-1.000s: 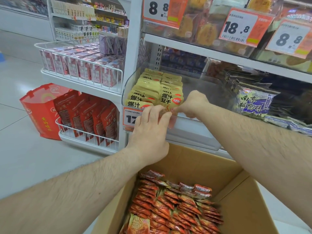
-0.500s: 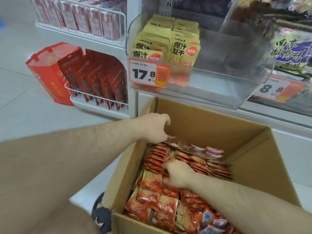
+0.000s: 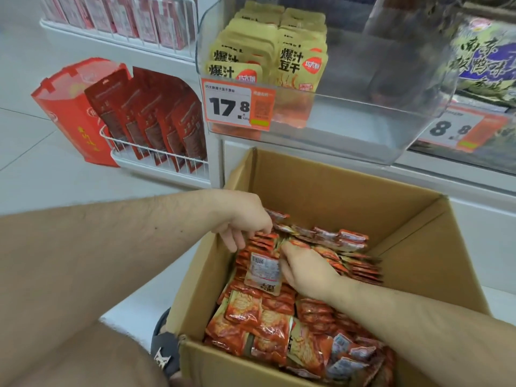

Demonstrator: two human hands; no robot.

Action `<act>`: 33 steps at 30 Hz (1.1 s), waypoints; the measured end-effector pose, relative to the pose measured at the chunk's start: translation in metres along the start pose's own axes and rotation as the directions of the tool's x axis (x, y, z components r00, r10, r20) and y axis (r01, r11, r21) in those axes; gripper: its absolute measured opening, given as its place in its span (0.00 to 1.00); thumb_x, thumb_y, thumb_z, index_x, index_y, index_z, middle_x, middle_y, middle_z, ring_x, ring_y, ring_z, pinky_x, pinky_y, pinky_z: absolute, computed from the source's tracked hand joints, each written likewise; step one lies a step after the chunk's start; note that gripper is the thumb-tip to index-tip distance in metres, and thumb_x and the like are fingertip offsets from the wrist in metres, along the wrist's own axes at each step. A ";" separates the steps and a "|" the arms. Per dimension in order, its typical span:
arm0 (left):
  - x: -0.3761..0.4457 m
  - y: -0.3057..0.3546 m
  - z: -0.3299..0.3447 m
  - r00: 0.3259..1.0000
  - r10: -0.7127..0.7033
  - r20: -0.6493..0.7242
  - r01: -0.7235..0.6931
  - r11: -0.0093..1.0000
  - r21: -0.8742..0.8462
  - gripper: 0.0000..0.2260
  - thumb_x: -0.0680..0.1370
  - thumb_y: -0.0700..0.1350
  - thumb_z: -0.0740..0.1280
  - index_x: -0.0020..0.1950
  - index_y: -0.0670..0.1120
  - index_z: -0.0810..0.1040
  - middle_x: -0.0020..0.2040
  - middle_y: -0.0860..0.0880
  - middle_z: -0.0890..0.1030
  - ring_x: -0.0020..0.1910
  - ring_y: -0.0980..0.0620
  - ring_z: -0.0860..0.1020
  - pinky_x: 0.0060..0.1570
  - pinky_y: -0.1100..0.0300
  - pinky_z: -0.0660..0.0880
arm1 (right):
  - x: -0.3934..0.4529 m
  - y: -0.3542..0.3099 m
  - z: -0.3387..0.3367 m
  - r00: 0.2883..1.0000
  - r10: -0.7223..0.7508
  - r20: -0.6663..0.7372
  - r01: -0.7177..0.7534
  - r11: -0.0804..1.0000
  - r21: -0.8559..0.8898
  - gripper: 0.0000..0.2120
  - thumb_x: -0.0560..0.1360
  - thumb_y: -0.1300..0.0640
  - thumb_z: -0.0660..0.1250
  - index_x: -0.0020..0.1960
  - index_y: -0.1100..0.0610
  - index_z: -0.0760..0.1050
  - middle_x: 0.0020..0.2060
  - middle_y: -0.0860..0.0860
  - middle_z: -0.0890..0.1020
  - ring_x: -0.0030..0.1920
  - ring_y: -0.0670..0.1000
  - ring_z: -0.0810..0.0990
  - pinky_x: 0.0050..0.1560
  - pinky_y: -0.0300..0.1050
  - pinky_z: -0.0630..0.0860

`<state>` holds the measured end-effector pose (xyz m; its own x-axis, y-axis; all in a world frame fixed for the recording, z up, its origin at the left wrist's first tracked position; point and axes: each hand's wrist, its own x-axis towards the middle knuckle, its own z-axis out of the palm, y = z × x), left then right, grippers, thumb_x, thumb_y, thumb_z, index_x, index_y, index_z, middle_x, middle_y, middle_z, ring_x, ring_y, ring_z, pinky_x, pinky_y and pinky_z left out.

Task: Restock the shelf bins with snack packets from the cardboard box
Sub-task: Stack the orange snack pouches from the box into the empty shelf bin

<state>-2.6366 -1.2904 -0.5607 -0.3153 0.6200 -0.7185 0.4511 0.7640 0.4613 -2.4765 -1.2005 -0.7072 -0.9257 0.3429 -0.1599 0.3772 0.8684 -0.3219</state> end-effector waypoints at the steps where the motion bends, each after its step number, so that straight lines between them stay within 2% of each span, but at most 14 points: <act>1: -0.001 0.001 0.000 0.999 -0.039 0.019 0.040 0.997 -0.064 0.20 0.82 0.49 0.63 0.70 0.41 0.69 0.57 0.41 0.79 0.49 0.43 0.82 0.46 0.51 0.83 | -0.008 0.000 -0.016 0.996 0.003 -0.092 0.000 1.000 0.029 0.06 0.81 0.56 0.57 0.52 0.59 0.67 0.43 0.61 0.81 0.43 0.66 0.79 0.39 0.56 0.73; 4: -0.004 0.007 -0.001 0.992 -0.106 0.062 0.122 0.928 -0.353 0.27 0.83 0.55 0.61 0.77 0.43 0.61 0.66 0.35 0.75 0.56 0.35 0.80 0.53 0.45 0.81 | -0.030 -0.002 -0.054 0.946 -0.034 -0.321 0.066 0.994 0.087 0.06 0.81 0.54 0.59 0.51 0.57 0.66 0.37 0.58 0.81 0.37 0.65 0.80 0.34 0.55 0.75; 7: -0.006 0.013 -0.002 0.988 -0.106 0.113 0.154 0.764 -0.627 0.26 0.81 0.56 0.64 0.74 0.45 0.63 0.67 0.33 0.73 0.55 0.34 0.80 0.50 0.45 0.81 | -0.043 -0.005 -0.075 0.915 -0.059 -0.400 0.126 0.982 0.143 0.07 0.80 0.46 0.52 0.52 0.50 0.61 0.46 0.58 0.83 0.41 0.63 0.83 0.37 0.55 0.79; 11: -0.007 0.025 0.006 0.994 -0.055 0.091 0.105 0.614 -0.782 0.02 0.80 0.37 0.67 0.48 0.40 0.74 0.48 0.41 0.79 0.42 0.47 0.80 0.40 0.54 0.83 | -0.046 -0.012 -0.085 0.859 -0.188 -0.476 0.275 0.954 0.120 0.06 0.80 0.50 0.54 0.54 0.50 0.63 0.57 0.56 0.82 0.52 0.56 0.83 0.50 0.47 0.80; 12: -0.004 0.026 0.007 0.998 -0.056 0.042 0.068 0.627 -0.776 0.04 0.79 0.33 0.66 0.47 0.40 0.74 0.47 0.41 0.78 0.41 0.48 0.79 0.37 0.56 0.82 | -0.047 -0.010 -0.083 0.844 -0.221 -0.489 0.305 0.948 0.097 0.05 0.80 0.50 0.56 0.52 0.51 0.63 0.59 0.56 0.81 0.54 0.53 0.82 0.53 0.44 0.79; 14: 0.005 0.026 0.010 0.997 -0.040 -0.066 -0.020 0.692 -0.721 0.14 0.77 0.28 0.65 0.58 0.43 0.74 0.54 0.41 0.76 0.44 0.46 0.80 0.33 0.55 0.81 | -0.046 0.003 -0.071 0.850 -0.232 -0.473 0.295 0.954 0.062 0.10 0.79 0.46 0.58 0.52 0.52 0.64 0.60 0.55 0.81 0.55 0.52 0.81 0.51 0.44 0.79; 16: 0.014 0.024 0.012 0.992 -0.034 -0.122 -0.057 0.740 -0.670 0.31 0.76 0.28 0.65 0.75 0.52 0.65 0.65 0.43 0.71 0.47 0.44 0.80 0.27 0.57 0.78 | -0.041 0.028 -0.056 0.915 -0.107 -0.388 0.122 0.992 0.015 0.14 0.78 0.42 0.58 0.54 0.52 0.67 0.54 0.52 0.83 0.51 0.54 0.83 0.46 0.49 0.80; 18: 0.018 0.022 0.014 0.991 -0.027 -0.134 -0.063 0.780 -0.623 0.39 0.76 0.28 0.66 0.79 0.58 0.58 0.65 0.45 0.69 0.43 0.46 0.79 0.28 0.59 0.76 | -0.030 0.066 -0.041 0.965 0.148 -0.219 -0.173 0.979 -0.103 0.13 0.78 0.43 0.59 0.54 0.52 0.71 0.49 0.51 0.82 0.50 0.56 0.82 0.46 0.49 0.77; 20: 0.024 0.020 0.015 0.992 -0.013 -0.126 -0.060 0.825 -0.562 0.42 0.75 0.29 0.67 0.79 0.60 0.55 0.70 0.44 0.68 0.41 0.47 0.78 0.32 0.58 0.76 | -0.018 0.103 -0.030 0.914 0.400 -0.073 -0.407 0.896 -0.178 0.12 0.77 0.49 0.60 0.57 0.53 0.73 0.54 0.52 0.81 0.55 0.57 0.80 0.51 0.49 0.78; 23: 0.034 0.017 0.016 0.993 -0.017 -0.114 -0.043 0.865 -0.499 0.46 0.74 0.29 0.69 0.79 0.62 0.51 0.77 0.43 0.62 0.46 0.44 0.81 0.41 0.53 0.80 | -0.006 0.146 -0.021 0.772 0.634 -0.040 -0.628 0.751 -0.203 0.15 0.74 0.51 0.61 0.58 0.54 0.75 0.56 0.55 0.80 0.58 0.59 0.78 0.54 0.50 0.77; 26: 0.045 0.012 0.018 0.992 -0.040 -0.119 -0.017 0.897 -0.442 0.48 0.72 0.30 0.70 0.79 0.63 0.50 0.68 0.43 0.71 0.53 0.42 0.80 0.56 0.46 0.79 | 0.002 0.172 -0.013 0.661 0.751 -0.008 -0.736 0.646 -0.200 0.16 0.73 0.47 0.64 0.58 0.52 0.75 0.56 0.54 0.81 0.59 0.59 0.77 0.56 0.49 0.75; 28: 0.050 0.011 0.018 0.992 -0.048 -0.114 -0.005 0.906 -0.422 0.48 0.72 0.30 0.70 0.79 0.63 0.51 0.62 0.44 0.75 0.53 0.43 0.79 0.57 0.44 0.79 | 0.009 0.184 -0.006 0.621 0.784 0.015 -0.767 0.612 -0.192 0.15 0.73 0.46 0.65 0.57 0.51 0.76 0.55 0.53 0.81 0.59 0.58 0.78 0.58 0.49 0.74; 31: 0.054 0.011 0.019 0.994 -0.059 -0.093 0.016 0.912 -0.409 0.47 0.72 0.30 0.70 0.79 0.62 0.51 0.63 0.42 0.74 0.53 0.41 0.80 0.55 0.44 0.80 | 0.015 0.191 0.008 0.615 0.789 0.012 -0.767 0.601 -0.227 0.09 0.75 0.52 0.63 0.54 0.49 0.76 0.55 0.52 0.82 0.59 0.56 0.78 0.58 0.47 0.70; 33: 0.055 0.011 0.020 0.994 -0.064 -0.086 0.026 0.923 -0.385 0.47 0.72 0.30 0.70 0.79 0.63 0.51 0.65 0.41 0.73 0.55 0.40 0.79 0.56 0.44 0.80 | 0.016 0.190 0.014 0.660 0.751 -0.021 -0.728 0.631 -0.269 0.10 0.76 0.57 0.60 0.53 0.49 0.76 0.55 0.52 0.82 0.58 0.56 0.78 0.56 0.46 0.70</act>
<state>-2.6321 -1.2520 -0.6055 -0.4144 0.5831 -0.6988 0.0865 0.7896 0.6075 -2.4190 -1.0350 -0.7837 -0.3278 0.8862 -0.3273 0.9040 0.3948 0.1638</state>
